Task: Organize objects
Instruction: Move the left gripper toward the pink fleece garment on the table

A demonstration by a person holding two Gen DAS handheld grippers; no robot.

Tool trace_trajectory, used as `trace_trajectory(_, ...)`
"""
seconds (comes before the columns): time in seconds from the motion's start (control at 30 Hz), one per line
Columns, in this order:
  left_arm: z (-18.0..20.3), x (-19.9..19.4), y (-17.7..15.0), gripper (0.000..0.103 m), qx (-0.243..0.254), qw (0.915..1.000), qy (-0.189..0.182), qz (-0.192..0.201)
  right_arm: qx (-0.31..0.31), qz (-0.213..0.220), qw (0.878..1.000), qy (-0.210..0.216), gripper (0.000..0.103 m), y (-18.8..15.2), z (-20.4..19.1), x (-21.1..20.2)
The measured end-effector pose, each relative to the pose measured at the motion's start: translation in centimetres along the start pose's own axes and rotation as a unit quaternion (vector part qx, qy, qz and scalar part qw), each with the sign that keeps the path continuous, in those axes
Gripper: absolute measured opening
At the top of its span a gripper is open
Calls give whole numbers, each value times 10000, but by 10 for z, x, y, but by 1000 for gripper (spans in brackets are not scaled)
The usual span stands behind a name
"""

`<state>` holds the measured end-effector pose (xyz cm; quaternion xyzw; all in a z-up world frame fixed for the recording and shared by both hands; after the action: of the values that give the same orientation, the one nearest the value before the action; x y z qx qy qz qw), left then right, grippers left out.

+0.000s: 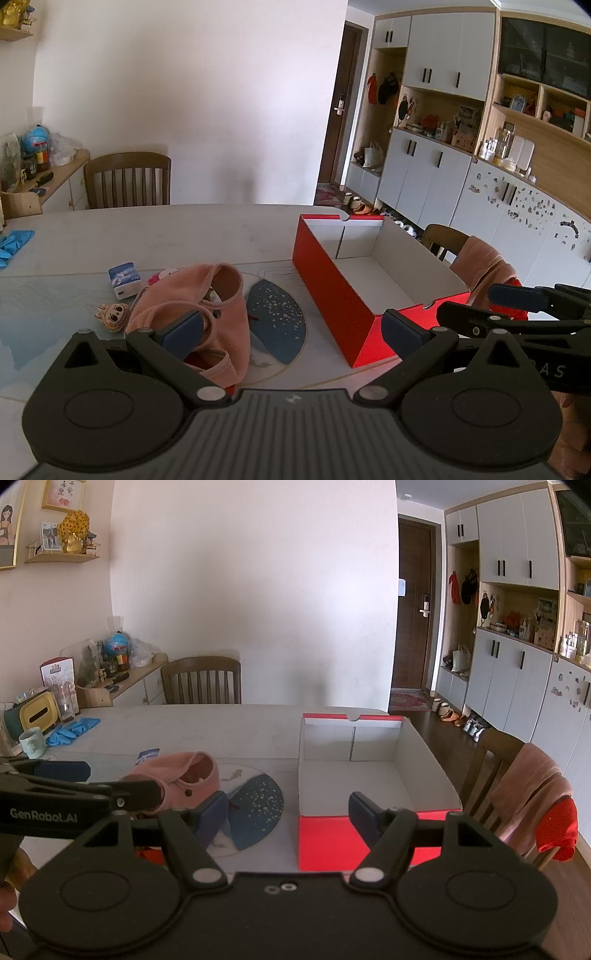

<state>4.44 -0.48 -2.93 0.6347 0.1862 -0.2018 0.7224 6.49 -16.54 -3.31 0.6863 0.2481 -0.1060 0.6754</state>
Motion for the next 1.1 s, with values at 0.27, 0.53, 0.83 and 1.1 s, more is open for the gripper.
trace_trajectory(0.27,0,0,0,103,9,10000,-3,5,9,3,10000,-8,72,0,0,1)
trace_trajectory(0.53,1,1,0,103,-20,10000,-37,-12,9,-1,10000,-10,72,0,0,1)
trace_trajectory(0.83,0,7,-1,103,-212,9997,123,27,-128,-26,9999,62,72,-1,9,6)
trace_trajectory(1.1,-23,27,5,103,-284,9992,234,-130,67,-108,9998,-157,72,4,21,19)
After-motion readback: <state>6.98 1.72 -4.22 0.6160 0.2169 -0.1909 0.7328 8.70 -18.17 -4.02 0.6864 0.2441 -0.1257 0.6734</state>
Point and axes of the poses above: each gripper's, at about its wrist camera, not at the fingertips, and x roughly the way its jaws point, z to its right, y to its top, the point moved 6 cm from there along x, roughly the way its jaws point, and after that the axes turned 1 degree about y, right-handed, at the moved point
